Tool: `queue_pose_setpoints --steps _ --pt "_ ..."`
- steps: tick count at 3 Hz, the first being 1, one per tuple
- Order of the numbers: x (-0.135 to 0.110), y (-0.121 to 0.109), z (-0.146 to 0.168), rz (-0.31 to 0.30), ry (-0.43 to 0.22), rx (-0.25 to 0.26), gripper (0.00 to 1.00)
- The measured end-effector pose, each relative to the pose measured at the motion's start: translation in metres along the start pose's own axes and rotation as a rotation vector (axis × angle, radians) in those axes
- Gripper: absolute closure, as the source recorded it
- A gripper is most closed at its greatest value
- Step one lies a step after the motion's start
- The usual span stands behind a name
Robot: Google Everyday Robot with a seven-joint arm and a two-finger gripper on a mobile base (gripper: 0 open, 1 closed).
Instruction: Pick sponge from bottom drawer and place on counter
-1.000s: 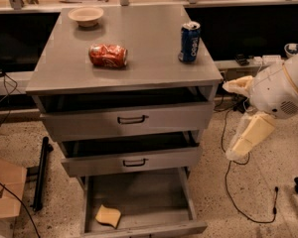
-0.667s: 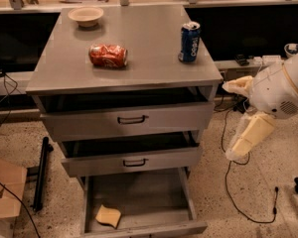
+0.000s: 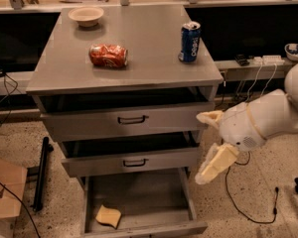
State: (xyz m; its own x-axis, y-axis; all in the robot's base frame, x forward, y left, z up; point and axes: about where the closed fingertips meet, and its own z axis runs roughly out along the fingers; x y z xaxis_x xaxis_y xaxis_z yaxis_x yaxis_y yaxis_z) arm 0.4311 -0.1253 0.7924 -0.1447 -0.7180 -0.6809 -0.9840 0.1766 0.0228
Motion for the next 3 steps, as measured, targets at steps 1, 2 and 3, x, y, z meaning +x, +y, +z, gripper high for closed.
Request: queue_pose_setpoints --steps 1,2,3 --pt "0.014 0.008 0.061 0.025 -0.103 -0.059 0.00" --pt "0.036 0.009 0.134 0.071 -0.200 -0.110 0.00" --pt "0.035 0.010 0.134 0.071 -0.200 -0.110 0.00"
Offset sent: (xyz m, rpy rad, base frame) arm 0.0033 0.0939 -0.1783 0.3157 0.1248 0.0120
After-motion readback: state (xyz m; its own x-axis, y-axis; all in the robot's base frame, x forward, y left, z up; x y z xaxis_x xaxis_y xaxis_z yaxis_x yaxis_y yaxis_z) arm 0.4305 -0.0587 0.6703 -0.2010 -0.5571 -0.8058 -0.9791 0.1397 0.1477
